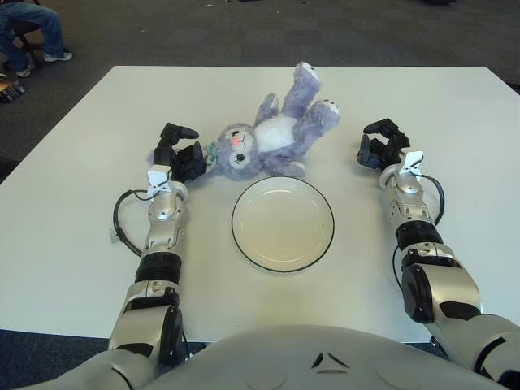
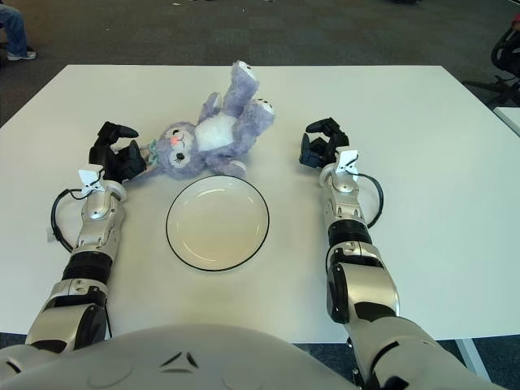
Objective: Put the doll into the plate.
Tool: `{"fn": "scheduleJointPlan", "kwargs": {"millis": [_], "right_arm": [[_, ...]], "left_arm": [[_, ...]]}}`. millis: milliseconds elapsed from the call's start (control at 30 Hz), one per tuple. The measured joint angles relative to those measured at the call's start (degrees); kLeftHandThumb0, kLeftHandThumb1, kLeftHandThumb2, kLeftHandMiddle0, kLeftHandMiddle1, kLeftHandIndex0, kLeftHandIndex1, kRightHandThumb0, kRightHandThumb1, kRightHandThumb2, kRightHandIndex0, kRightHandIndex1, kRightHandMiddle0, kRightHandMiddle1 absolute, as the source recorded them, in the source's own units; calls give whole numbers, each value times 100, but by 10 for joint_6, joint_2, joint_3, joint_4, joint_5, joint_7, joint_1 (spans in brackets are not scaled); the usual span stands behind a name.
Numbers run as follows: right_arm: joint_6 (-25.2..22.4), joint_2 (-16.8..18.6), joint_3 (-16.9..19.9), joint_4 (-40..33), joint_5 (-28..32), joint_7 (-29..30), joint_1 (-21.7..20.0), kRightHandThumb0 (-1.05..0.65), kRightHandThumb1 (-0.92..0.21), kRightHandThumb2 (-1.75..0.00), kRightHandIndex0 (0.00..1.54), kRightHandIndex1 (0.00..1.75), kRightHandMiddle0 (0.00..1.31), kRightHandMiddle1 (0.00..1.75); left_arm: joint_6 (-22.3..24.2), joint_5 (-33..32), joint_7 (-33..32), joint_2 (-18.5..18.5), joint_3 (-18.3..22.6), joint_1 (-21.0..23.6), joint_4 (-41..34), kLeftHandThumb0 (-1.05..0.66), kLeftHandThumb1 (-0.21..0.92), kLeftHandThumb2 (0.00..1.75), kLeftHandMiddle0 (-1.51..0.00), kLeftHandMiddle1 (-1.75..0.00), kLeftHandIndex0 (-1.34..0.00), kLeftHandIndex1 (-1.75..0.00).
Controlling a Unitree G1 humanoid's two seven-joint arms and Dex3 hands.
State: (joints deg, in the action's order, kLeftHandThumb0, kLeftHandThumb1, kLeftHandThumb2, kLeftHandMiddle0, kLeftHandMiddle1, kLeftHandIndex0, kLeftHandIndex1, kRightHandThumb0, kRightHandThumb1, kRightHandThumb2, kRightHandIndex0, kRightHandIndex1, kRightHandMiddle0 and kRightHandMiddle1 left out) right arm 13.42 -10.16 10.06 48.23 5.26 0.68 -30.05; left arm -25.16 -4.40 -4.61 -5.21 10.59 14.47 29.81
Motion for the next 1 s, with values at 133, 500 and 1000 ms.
{"fn": "scheduleJointPlan", "kwargs": {"millis": [133, 500, 1000], "right_arm": [[0, 0, 0, 0, 0, -1, 0, -1, -28, -134, 65, 175, 46, 164], [-1, 0, 2, -2, 2, -3, 1, -1, -28, -133, 65, 175, 47, 163], [-3, 8, -1, -11, 4, -8, 1, -1, -28, -133, 64, 175, 47, 162]], "left_arm": [[-24, 8, -8, 0, 0, 0, -3, -41, 53, 104, -123, -175, -44, -175], [-112, 98, -102, -7, -13, 12, 9, -55, 83, 68, -103, -175, -18, -157], [-80, 401, -366, -89, -113, 22, 33, -99, 92, 48, -26, -136, 0, -65]]}}
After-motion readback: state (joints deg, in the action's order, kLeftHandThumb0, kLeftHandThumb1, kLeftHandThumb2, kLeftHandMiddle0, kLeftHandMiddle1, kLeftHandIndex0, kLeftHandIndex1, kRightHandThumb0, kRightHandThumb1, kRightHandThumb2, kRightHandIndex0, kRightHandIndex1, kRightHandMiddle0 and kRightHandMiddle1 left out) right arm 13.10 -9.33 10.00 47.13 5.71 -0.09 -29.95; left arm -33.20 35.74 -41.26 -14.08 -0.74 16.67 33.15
